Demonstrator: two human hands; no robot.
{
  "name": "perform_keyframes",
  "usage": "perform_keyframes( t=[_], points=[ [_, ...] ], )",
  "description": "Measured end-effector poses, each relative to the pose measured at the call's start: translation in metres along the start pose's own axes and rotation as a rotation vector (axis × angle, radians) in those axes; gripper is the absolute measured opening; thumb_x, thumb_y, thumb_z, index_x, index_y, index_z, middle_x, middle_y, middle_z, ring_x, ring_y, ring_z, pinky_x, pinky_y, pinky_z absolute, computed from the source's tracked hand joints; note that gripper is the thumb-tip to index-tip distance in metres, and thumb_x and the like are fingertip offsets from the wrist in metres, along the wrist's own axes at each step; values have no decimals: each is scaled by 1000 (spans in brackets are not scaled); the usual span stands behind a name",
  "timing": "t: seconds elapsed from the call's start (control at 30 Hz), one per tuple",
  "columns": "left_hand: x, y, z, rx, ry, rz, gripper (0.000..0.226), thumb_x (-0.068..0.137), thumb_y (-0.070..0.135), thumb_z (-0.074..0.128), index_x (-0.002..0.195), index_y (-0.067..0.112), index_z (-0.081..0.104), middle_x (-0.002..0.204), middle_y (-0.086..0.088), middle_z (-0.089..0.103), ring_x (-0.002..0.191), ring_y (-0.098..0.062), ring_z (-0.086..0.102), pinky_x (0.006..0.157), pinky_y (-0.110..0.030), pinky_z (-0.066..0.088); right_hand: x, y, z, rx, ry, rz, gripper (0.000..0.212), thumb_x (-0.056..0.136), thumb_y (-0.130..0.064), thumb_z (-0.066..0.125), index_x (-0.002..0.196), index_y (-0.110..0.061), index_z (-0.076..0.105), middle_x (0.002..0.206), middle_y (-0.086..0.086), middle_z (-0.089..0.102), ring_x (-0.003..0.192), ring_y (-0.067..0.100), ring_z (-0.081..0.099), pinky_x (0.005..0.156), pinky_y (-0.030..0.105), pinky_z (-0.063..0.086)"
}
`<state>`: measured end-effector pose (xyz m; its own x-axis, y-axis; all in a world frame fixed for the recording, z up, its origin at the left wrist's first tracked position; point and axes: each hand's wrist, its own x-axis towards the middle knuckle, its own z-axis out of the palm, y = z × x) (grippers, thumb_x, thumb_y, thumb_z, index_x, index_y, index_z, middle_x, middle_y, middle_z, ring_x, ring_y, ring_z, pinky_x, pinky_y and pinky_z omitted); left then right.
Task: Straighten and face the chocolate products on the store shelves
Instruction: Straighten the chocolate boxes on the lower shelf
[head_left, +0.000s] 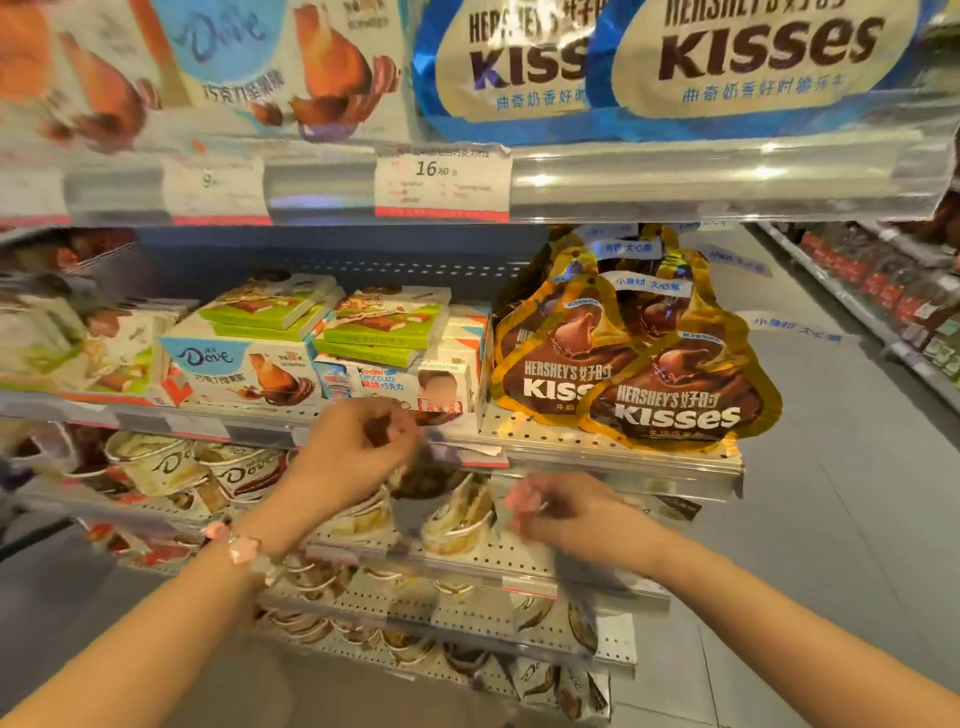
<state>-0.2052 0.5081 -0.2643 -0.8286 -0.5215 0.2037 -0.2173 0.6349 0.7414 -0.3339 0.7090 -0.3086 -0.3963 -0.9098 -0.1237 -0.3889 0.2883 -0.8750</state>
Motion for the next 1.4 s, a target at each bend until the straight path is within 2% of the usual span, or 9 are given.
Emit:
perform_keyframes(
  t=[0.13,0.23,0.37,0.63,0.83,1.0,1.07,1.2,1.4],
  points=[
    [14,-5,-47,273,230,94,3,82,22,67,79,23,65,62,2,61,59,-13,56,50,-21,38,38,-52,5,-31,223,-227,16,86,-14,62,96,-27,61,80,-11,58,74,9,55,72,28,49],
    [31,-23,-75,408,388,185,7,82,11,65,89,11,67,68,-1,56,66,-21,53,59,-28,31,69,-84,6,-98,399,-350,20,85,-10,62,101,-21,60,77,-11,56,67,6,54,64,23,48],
    [65,-48,-107,654,468,269,20,80,15,63,94,1,65,91,-19,58,87,-38,52,77,-40,38,108,-109,6,-338,661,-260,28,86,-21,61,113,-15,59,89,-5,53,81,13,55,80,32,48],
    [114,-77,-145,795,240,-71,76,83,71,37,106,2,61,119,-24,55,110,-40,50,88,-45,43,148,-134,15,-727,793,297,86,76,-78,39,122,-7,54,131,17,46,121,34,42,95,43,39],
    [136,-93,-154,668,38,-104,83,76,81,29,93,9,67,128,-20,55,120,-41,45,97,-47,38,156,-148,23,-709,733,449,92,59,-92,30,80,-9,63,113,14,56,111,34,49,86,42,39],
    [154,-94,-162,600,-97,-167,106,58,91,39,124,10,54,136,-17,49,125,-39,42,102,-49,39,165,-154,28,-538,771,435,71,59,-86,47,57,-16,39,75,4,48,85,27,55,68,36,38],
    [159,-91,-167,502,-193,-214,112,49,91,49,127,11,50,134,-14,50,124,-36,44,101,-47,40,170,-155,28,-490,780,448,70,59,-84,52,60,-14,45,67,0,47,77,23,54,64,33,38],
    [169,-77,-181,226,-430,-319,76,36,71,68,88,17,54,80,1,65,78,-16,63,68,-30,49,179,-154,21,-354,757,450,68,58,-75,66,74,-11,51,76,0,54,80,21,55,62,32,43],
    [175,-73,-180,24,-440,-426,65,50,46,80,103,10,64,119,-16,63,112,-32,58,94,-40,46,187,-156,10,-97,649,480,106,57,-56,80,138,-5,35,143,12,39,128,32,41,96,40,45]
  ],
)
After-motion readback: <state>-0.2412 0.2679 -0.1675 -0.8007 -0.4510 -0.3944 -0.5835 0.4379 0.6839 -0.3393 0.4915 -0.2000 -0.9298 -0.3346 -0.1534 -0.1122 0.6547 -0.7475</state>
